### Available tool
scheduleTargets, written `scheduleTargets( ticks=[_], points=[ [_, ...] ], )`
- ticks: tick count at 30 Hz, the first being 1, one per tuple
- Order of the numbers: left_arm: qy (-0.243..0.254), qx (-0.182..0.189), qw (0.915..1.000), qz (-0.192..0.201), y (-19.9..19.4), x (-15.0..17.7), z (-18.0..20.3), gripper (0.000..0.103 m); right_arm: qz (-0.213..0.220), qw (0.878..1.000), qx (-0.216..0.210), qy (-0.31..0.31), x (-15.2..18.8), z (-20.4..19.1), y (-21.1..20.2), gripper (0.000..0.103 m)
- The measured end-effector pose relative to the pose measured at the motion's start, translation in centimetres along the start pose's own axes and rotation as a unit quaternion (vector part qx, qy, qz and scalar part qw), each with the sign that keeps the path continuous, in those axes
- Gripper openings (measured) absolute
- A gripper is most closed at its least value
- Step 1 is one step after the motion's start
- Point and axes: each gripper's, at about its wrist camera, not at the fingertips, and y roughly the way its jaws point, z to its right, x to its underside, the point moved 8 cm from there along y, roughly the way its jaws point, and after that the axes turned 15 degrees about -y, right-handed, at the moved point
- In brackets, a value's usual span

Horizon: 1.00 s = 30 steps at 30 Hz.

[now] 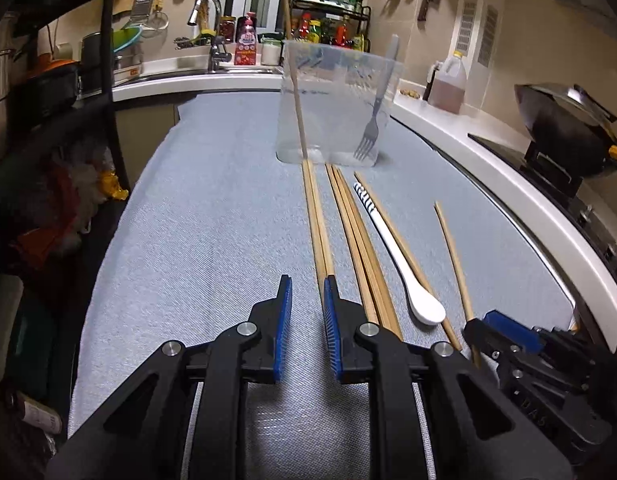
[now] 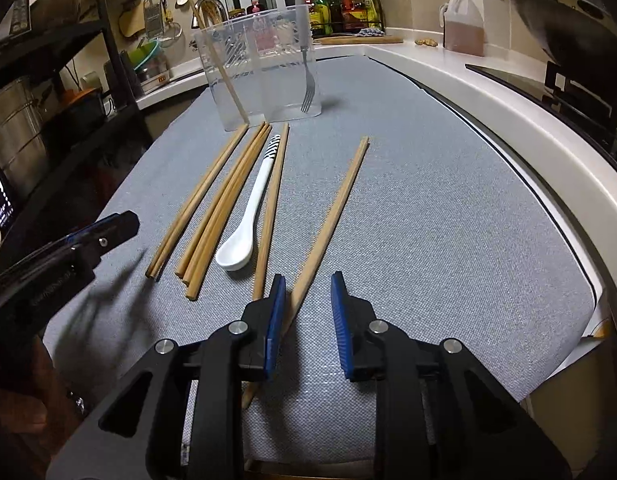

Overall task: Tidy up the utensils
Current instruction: 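Grasp another wooden chopstick with the right tool while the left tool grasps one too, then lift the chopstick with the right tool while the left tool lifts its chopstick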

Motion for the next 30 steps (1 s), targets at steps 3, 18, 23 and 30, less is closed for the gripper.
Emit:
scheduleTargets(
  ticks=[3, 18, 23, 30],
  points=[
    [0.005, -0.001, 0.9999, -0.012, 0.7, 0.5, 0.3, 0.017, -0.003, 1.0, 0.005, -0.005, 0.0, 0.3, -0.1, 0.016],
    [0.032, -0.035, 0.9985, -0.028, 1.8, 1.4, 0.6, 0.005, -0.007, 1.0, 0.016, -0.006, -0.2, 2.2, 0.3, 0.007],
    [0.016, -0.04, 0.9987, -0.027, 0.7, 1.4, -0.3, 0.005, -0.01, 1.0, 0.01, -0.025, -1.2, 3.1, 1.2, 0.007],
    [0.032, -0.046, 0.9982, -0.02, 0.3, 2.5, 0.1, 0.007, 0.005, 1.0, 0.0, -0.007, -0.6, 4.4, 0.7, 0.014]
  ],
)
